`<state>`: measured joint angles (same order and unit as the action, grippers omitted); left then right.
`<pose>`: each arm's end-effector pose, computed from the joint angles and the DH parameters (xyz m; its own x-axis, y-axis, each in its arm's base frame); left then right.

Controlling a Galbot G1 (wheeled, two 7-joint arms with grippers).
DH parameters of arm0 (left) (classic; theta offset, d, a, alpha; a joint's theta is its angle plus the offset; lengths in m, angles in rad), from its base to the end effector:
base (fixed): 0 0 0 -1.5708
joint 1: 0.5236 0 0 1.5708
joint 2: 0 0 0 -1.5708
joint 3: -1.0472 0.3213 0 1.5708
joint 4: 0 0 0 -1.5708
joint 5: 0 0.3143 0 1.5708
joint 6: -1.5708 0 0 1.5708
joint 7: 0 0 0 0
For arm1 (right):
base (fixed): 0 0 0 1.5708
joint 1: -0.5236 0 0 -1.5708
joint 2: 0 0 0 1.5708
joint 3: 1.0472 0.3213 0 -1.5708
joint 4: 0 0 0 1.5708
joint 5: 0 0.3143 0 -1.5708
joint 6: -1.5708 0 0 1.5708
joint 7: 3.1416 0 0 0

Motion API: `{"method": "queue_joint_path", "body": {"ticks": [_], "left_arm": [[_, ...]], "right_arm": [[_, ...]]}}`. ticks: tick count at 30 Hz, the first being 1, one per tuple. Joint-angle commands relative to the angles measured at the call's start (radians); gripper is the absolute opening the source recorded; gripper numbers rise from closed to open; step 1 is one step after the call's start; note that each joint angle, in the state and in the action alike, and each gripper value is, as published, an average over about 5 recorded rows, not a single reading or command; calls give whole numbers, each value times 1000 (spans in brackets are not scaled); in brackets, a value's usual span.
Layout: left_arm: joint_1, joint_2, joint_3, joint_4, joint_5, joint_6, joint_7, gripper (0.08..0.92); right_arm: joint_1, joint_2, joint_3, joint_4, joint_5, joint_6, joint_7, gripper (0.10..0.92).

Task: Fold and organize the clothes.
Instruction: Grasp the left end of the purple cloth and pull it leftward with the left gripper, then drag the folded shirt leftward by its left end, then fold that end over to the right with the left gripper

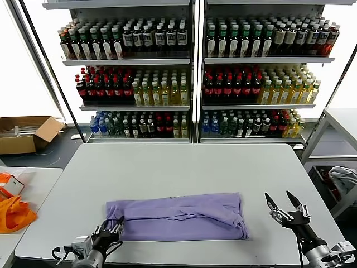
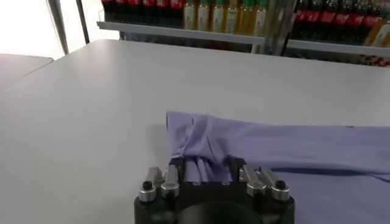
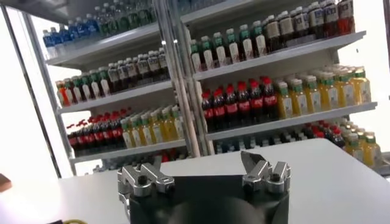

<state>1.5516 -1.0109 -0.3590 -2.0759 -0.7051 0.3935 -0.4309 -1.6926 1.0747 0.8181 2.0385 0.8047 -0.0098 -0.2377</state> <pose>0.1567 0.0517 -0.2776 -0.8272 0.0273 0.5612 -0.0199 0.9968 -0.0779 0.1428 -0.1571 -0.2567 -0.9745 -0.2183 0.0509 -0.1994 0.9478 0.2487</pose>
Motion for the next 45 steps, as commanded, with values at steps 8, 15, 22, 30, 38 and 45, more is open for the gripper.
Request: {"method": "queue_joint_path", "body": {"ticks": [8,15,22,30,38,45], "left_arm": [[1,19,-108,57,20,-85,57,179],[-17,189,-501,168,-49,-47,305,97],[-54,386,-677,362,-58,-38,506,97],[-97,344,-630,160,-197,39,454,97],[-107,178,-424,-92,-148,61,389,97],[-90,66,-186,-142,-28,40,405,97]], "right_arm": [[-5,-12,3,4,58,15,-9,823],[-4,-17,2,6,58,18,-9,823],[12,-17,-12,5,58,20,-7,823],[7,-15,-4,15,55,20,-4,823],[-1,-11,0,20,51,22,-6,823],[11,3,-16,17,34,24,-8,823]]}}
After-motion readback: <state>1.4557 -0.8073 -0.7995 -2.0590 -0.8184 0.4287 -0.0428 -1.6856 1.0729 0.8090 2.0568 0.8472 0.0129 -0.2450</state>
